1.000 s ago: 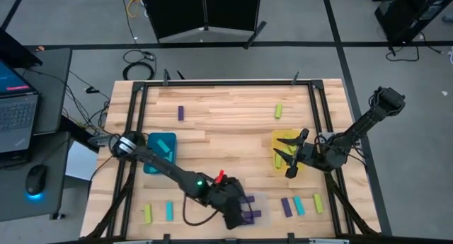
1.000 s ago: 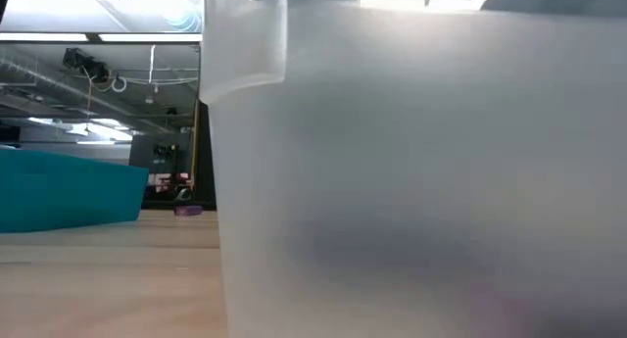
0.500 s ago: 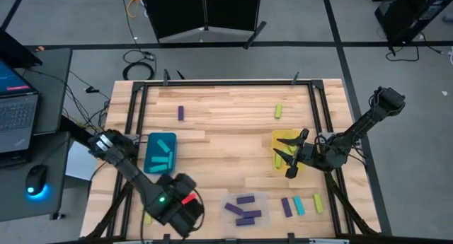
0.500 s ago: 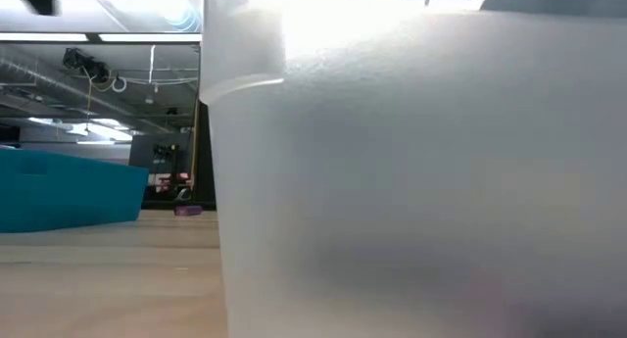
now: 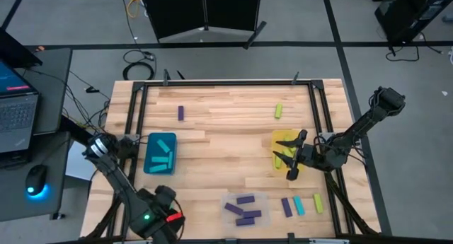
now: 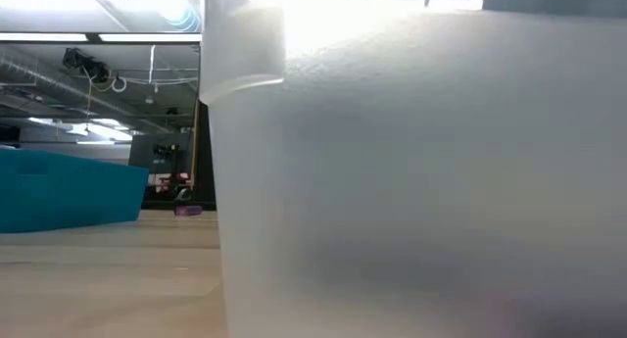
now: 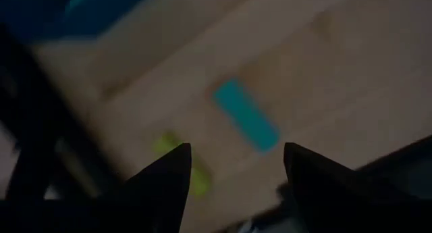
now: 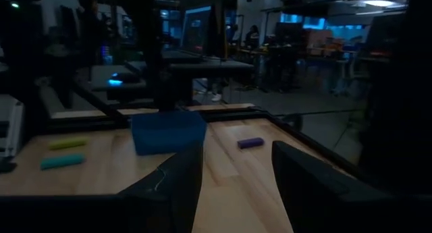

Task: Sort blocks
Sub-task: Put the green block into the yellow bin

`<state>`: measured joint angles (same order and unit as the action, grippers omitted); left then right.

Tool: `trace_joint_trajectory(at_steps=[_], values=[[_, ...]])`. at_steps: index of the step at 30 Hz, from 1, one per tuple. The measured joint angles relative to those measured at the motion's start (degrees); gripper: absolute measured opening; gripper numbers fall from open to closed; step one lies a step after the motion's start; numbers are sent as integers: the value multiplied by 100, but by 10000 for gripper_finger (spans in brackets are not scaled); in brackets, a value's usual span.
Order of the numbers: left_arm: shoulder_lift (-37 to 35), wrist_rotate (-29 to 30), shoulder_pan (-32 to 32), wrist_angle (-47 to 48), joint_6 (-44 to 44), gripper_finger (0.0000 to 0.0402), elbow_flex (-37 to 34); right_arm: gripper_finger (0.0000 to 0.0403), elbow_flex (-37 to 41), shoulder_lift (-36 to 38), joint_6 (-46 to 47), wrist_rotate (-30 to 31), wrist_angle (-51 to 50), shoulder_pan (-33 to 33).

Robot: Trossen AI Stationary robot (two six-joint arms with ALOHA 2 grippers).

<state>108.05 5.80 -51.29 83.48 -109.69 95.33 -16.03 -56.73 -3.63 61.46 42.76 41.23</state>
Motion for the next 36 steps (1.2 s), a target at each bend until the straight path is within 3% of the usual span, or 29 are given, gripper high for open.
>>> trace_joint_trajectory(at_steps=[6,12,15,19,22,25,29,32,36], values=[[-9,1837,447,-524,885,238,51,188,-1,0,232,-173,-2,-24],[-9,3553,1194,-2174,3728,223,55,190,-926,-246,784,-766,-1385,-166],[-52,4046,1622,-2963,5270,215,55,191,-1702,-665,1266,-523,-2542,-328],[-200,4104,2278,-3969,6954,201,15,191,-2793,-1057,2316,-158,-4463,-918],[-312,3702,2742,-5042,8143,184,-189,191,-3544,-1192,3280,-640,-6056,-1685],[-484,3081,3151,-5980,8968,164,-537,192,-3919,-1278,3555,-1191,-6995,-2543],[-986,2696,3573,-6746,9381,146,-1397,200,-3918,-1136,3598,-1626,-7652,-3666],[-1663,2552,3760,-7564,9484,142,-2418,210,-3795,-920,3691,-1969,-7791,-4406],[-2679,2409,3979,-8808,9621,141,-3900,218,-3641,-948,3673,-2996,-7500,-5487]])
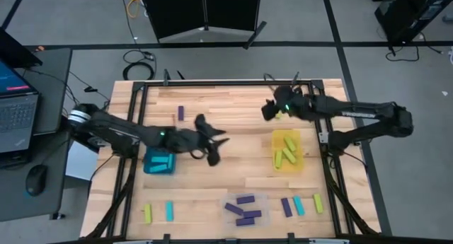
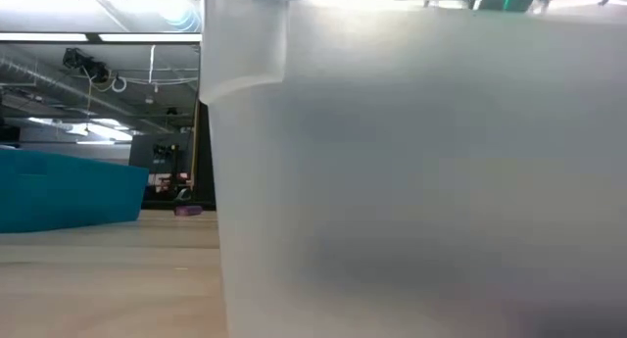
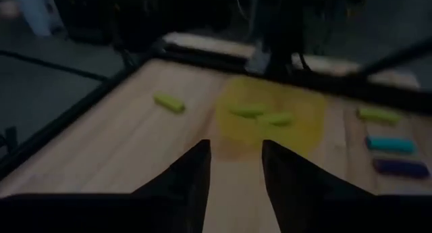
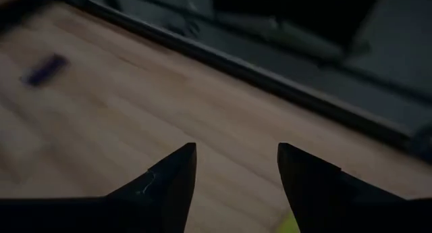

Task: Sort blocks
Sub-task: Put the green block into the yellow bin

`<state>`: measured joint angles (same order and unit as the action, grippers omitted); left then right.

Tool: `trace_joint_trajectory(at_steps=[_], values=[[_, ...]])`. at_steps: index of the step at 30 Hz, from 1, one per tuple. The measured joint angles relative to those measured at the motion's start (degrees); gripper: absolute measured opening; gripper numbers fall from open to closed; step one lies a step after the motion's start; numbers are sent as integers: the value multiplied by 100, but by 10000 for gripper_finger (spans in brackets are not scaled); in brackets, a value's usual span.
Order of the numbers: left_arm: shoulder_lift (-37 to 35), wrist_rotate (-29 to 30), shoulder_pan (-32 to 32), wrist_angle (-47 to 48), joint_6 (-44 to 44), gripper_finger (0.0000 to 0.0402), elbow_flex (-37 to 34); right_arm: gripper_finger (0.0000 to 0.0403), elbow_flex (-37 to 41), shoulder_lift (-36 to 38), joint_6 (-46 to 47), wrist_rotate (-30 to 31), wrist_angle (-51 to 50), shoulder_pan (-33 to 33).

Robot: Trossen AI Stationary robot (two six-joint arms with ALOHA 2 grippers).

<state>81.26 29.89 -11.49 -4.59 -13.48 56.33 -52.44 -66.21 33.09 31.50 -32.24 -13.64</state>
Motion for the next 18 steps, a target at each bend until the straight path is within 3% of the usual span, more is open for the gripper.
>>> trace_joint_trajectory(at_steps=[4,8,13,18], values=[[-759,-14,240,-1204,103,141,-1241,220,20,-697,-6,-681,-1,-1025],[-1265,-310,449,-1961,127,141,-2104,220,15,-1456,91,-1099,-18,-1650],[-1578,-389,592,-2709,151,141,-2855,236,8,-2051,407,-1336,-168,-1877],[-1618,-468,718,-3760,327,141,-3491,284,6,-2287,659,-1468,-216,-1843]])
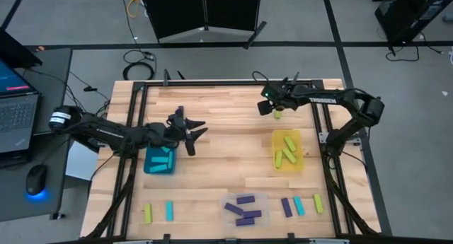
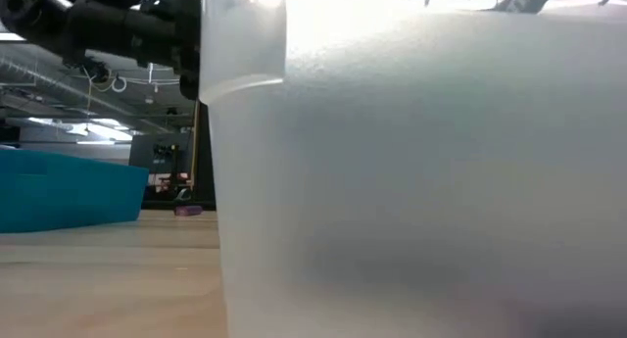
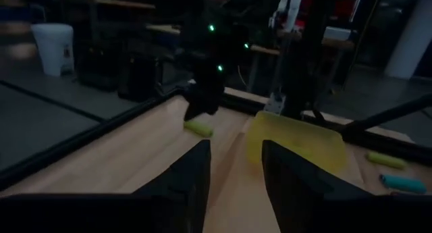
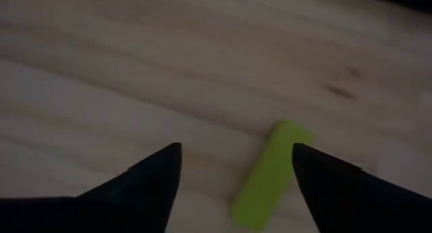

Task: Sort blocks
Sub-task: Put the green block into the yellow bin

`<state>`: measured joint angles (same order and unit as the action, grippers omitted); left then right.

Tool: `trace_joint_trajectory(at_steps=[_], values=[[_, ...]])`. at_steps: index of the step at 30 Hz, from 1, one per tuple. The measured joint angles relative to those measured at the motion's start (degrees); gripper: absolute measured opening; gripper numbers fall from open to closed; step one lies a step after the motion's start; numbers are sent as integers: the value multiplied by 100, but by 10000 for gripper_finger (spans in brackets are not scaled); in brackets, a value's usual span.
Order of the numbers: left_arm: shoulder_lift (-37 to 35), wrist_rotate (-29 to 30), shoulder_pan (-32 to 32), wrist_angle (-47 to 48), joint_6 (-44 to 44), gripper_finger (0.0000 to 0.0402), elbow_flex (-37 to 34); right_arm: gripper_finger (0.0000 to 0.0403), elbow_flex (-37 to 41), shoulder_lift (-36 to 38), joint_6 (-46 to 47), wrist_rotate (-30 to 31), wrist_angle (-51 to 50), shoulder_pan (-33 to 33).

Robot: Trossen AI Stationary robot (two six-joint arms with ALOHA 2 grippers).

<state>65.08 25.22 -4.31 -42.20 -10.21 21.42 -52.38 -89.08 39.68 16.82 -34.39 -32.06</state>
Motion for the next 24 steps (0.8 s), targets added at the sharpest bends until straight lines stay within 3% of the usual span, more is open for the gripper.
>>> trace_joint_trajectory(at_steps=[5,9,24], values=[[-114,-256,331,-355,64,141,-158,344,0,15,406,87,-387,12],[-104,-489,553,-341,55,141,-156,360,74,-40,518,146,-331,12],[-105,-700,1031,-292,56,141,-62,308,889,-272,475,-299,689,-387]])
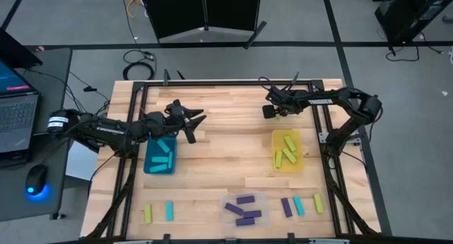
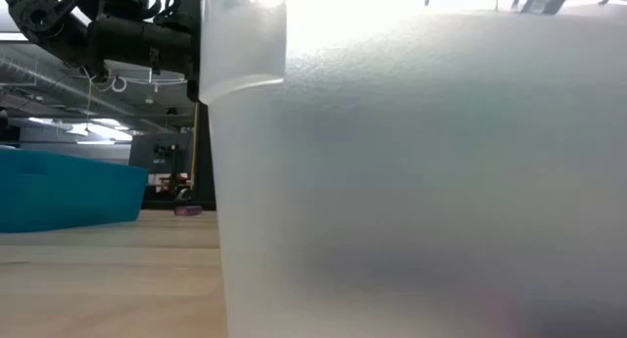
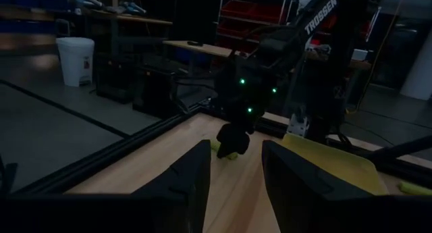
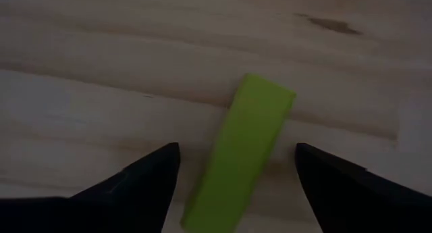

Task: Sort blocks
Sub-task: Put the green block into the yellow bin

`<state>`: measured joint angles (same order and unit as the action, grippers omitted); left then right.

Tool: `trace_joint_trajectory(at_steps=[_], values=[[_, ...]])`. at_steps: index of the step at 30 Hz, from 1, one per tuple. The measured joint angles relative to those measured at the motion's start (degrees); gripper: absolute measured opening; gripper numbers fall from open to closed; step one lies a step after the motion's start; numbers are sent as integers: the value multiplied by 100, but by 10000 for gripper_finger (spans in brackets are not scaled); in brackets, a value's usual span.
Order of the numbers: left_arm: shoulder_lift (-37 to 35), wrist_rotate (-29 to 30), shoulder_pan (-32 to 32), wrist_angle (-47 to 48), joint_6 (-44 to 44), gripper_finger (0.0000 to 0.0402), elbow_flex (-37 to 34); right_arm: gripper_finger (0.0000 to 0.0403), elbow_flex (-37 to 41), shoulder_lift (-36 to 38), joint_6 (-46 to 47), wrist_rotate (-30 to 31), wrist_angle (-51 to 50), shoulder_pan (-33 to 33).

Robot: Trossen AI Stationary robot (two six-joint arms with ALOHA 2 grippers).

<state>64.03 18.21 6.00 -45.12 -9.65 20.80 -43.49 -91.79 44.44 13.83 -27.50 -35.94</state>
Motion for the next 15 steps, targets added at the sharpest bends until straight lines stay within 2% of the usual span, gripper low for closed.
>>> trace_joint_trajectory(at_steps=[8,15], values=[[0,7,3,0,-2,141,5,264,166,18,-97,-114,206,-197],[2,10,3,0,-109,141,9,161,173,7,-203,-132,182,-204]])
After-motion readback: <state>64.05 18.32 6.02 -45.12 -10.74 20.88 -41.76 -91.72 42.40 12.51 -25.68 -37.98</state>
